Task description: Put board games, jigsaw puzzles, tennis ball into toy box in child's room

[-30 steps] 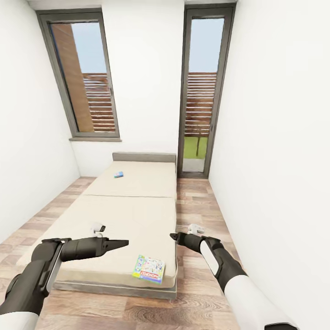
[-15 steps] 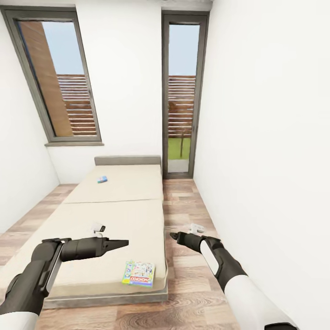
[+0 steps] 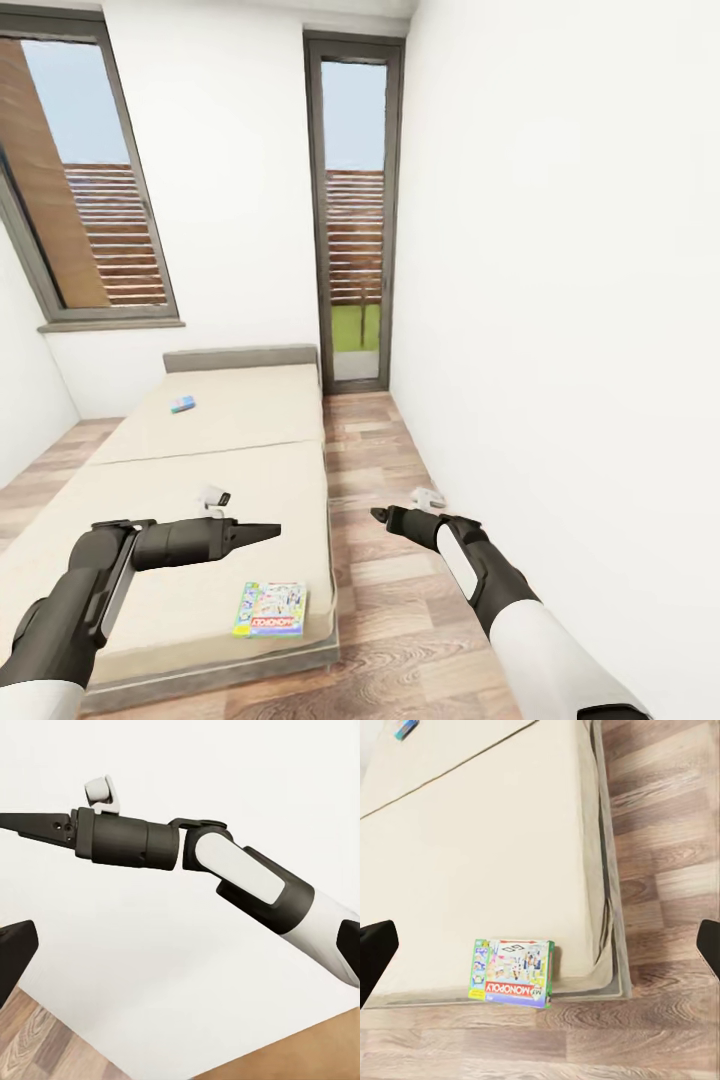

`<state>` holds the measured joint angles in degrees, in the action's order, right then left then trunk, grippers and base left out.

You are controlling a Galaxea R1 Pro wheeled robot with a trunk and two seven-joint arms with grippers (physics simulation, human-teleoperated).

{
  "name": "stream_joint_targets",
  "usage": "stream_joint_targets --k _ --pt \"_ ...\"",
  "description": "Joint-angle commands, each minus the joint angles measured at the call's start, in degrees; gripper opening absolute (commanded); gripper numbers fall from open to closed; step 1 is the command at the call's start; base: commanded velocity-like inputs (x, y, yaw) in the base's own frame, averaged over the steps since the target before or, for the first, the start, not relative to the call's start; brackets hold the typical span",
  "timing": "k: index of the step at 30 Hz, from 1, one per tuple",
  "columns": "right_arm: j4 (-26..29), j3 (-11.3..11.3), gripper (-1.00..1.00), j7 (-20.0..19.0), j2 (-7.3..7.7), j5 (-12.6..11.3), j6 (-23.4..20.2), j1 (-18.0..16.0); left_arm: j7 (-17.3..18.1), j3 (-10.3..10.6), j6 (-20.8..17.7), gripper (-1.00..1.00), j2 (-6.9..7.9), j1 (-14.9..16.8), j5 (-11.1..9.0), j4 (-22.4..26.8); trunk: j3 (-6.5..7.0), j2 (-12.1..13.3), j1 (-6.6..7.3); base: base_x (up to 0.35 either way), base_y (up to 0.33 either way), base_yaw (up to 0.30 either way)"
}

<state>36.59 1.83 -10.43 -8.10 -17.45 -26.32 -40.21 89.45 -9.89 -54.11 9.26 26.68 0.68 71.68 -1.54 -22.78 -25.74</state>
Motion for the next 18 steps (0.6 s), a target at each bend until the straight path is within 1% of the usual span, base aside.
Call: stream_joint_targets --k 1,7,13,18 --pt "0.1 0.0 1.00 0.0 0.01 -0.1 -0.2 0.0 0.2 0.0 -0.6 1.00 0.03 0.0 0.1 0.0 -0.12 -0.1 -0.04 0.000 -0.171 -0.091" --pt "0.1 0.0 1.00 0.0 0.01 -0.1 -0.2 0.0 0.2 -0.1 -0.6 1.00 0.05 0.0 0.0 0.0 -0.06 -0.1 -0.04 0.000 -0.081 -0.053" --pt "0.1 0.1 1.00 0.0 -0.06 -0.1 -0.1 0.0 0.1 -0.1 -0.6 1.00 0.05 0.0 0.0 0.0 -0.06 -0.1 -0.04 0.000 -0.013 -0.124" --pt "0.1 0.1 1.00 0.0 -0.07 0.0 -0.1 0.0 0.1 -0.1 -0.6 1.00 -0.01 0.0 -0.1 0.0 -0.05 -0.1 -0.04 0.000 -0.002 -0.052"
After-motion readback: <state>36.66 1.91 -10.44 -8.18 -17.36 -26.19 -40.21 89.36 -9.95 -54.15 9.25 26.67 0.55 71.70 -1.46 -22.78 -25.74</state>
